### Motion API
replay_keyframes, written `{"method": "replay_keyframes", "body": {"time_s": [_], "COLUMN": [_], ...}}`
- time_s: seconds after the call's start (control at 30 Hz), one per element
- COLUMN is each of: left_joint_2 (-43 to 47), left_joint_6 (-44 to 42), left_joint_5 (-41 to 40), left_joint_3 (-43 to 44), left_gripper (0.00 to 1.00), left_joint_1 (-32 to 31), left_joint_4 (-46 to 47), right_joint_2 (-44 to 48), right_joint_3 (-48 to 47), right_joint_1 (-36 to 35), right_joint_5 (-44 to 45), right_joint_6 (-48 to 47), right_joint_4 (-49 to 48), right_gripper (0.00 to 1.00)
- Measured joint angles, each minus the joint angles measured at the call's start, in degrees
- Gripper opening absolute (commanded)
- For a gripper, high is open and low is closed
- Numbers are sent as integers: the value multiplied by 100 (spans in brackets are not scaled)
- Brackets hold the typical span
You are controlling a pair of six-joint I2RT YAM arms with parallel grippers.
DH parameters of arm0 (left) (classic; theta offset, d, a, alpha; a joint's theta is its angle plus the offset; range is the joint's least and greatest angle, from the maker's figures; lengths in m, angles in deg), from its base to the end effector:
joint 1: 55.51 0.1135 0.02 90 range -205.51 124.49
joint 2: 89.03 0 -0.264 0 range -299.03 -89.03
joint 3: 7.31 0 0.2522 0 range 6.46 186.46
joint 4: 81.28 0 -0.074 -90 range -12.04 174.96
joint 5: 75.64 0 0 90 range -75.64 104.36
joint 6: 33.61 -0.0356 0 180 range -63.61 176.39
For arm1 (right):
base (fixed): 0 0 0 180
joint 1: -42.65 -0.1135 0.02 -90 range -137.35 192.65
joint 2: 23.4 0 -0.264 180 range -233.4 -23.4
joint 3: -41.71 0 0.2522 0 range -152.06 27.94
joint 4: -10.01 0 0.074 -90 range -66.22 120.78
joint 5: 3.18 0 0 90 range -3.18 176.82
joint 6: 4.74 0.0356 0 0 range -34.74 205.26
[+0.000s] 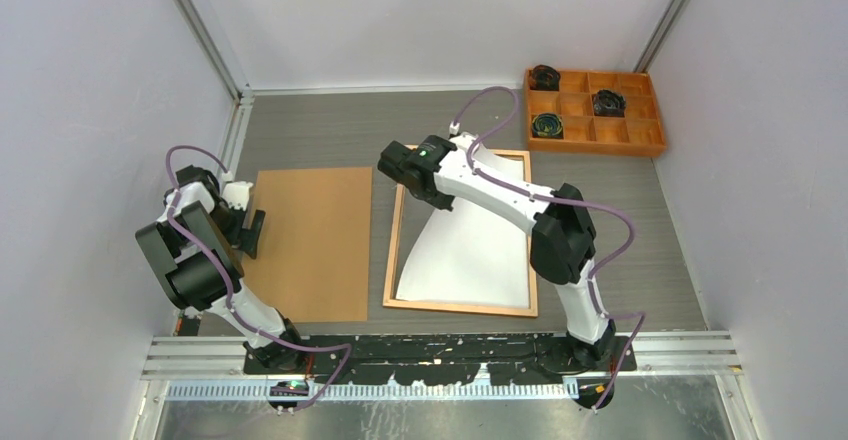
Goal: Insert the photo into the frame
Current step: Turn over the photo from the photo frame.
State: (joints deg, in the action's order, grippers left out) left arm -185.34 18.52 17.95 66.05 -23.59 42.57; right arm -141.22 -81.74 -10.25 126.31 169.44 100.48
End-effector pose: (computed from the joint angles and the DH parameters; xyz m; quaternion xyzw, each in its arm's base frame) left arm 0.2575 0.1578 0.1700 0.0546 0.9935 0.0287 0.0957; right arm 0.2613 0.3080 0.2707 0.2681 0.9013 -0.0840 0.3296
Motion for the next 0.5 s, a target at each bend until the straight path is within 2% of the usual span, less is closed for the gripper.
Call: {"method": "replay_keyframes", "body": {"time_s": [0.2,0.23,0.3,0.33,0.37,0.43,0.5], "left_joint_2": [0,0,0,0,0,0,2], "left_joint_6": [-9,-9,-11,-11,-11,-11,-11], "left_joint_5": [-4,-7,-7,-7,-9,-9,-9], "left_joint_3": [-24,-26,-31,-31,-33,-33,-37], "left_gripper": [100,100,100,100,100,100,100], "left_joint_1": [-2,-4,-4,-4,-4,-4,-4], "left_joint_4": [20,22,22,24,26,31,33], "right_joint_2": [-133,-133,-133,-131,-131,-129,-118], "right_joint_3": [46,87,177,254,330,546,807], "right_joint_1": [107,144,184,210,223,256,291], "right_joint_5": [-297,-376,-466,-520,-564,-704,-841], "right_joint_6": [-269,-332,-400,-459,-507,-660,-826], "right_joint_4": [-387,-481,-634,-737,-833,-1084,-1355], "right_gripper": [22,28,53,71,85,99,100]}}
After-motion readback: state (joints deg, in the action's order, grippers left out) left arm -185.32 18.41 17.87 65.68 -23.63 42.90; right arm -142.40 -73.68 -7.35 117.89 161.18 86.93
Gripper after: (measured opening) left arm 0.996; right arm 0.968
